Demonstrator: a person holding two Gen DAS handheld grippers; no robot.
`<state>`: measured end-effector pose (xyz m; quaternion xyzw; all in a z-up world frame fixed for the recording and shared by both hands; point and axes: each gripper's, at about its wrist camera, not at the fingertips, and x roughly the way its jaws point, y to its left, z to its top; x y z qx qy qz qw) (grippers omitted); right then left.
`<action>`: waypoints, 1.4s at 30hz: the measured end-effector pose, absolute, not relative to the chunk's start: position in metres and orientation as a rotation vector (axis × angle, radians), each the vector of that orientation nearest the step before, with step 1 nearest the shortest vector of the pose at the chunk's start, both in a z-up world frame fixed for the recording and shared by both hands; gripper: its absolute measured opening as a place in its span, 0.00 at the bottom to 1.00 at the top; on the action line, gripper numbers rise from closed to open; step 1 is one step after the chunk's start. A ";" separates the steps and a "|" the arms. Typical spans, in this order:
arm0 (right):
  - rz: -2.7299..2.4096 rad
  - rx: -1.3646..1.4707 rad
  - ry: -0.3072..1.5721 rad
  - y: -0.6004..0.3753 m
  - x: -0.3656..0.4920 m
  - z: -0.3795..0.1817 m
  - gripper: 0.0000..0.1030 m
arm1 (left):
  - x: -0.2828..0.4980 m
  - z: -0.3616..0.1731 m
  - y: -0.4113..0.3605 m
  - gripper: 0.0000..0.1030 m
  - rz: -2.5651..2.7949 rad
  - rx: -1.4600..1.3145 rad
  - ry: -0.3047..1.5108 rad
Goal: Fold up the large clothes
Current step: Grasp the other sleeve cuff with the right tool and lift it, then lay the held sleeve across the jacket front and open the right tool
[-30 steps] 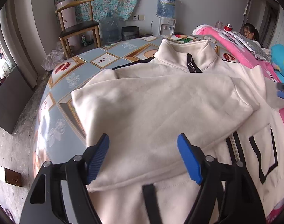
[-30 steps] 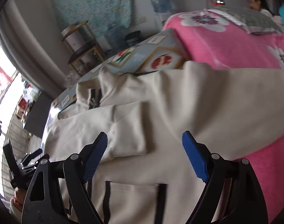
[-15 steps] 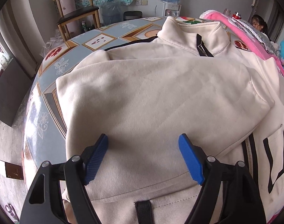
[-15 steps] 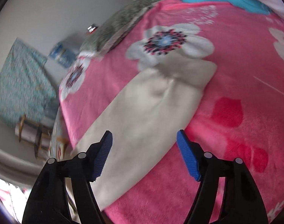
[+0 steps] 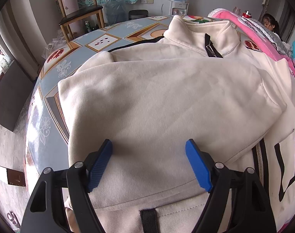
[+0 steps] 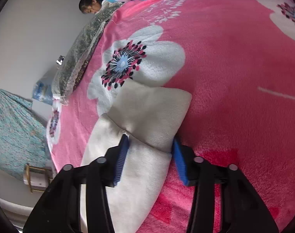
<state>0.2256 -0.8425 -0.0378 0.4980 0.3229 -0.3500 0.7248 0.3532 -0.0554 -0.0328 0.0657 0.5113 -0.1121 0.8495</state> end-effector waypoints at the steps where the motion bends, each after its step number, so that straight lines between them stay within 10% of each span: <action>1: -0.779 1.067 0.712 -0.839 0.226 -0.034 0.27 | 0.353 -0.033 -0.055 0.74 -0.236 0.136 1.075; 4: -0.806 0.950 0.706 -0.827 0.232 -0.018 0.13 | 0.353 -0.033 -0.056 0.74 -0.234 0.138 1.073; 24: -0.007 0.409 0.424 -0.529 0.301 0.208 0.11 | 0.346 -0.010 -0.038 0.74 -0.271 0.106 1.001; 42: 0.369 0.036 1.013 -0.251 0.345 -0.021 0.20 | 0.292 0.026 0.037 0.74 -0.368 -0.168 0.928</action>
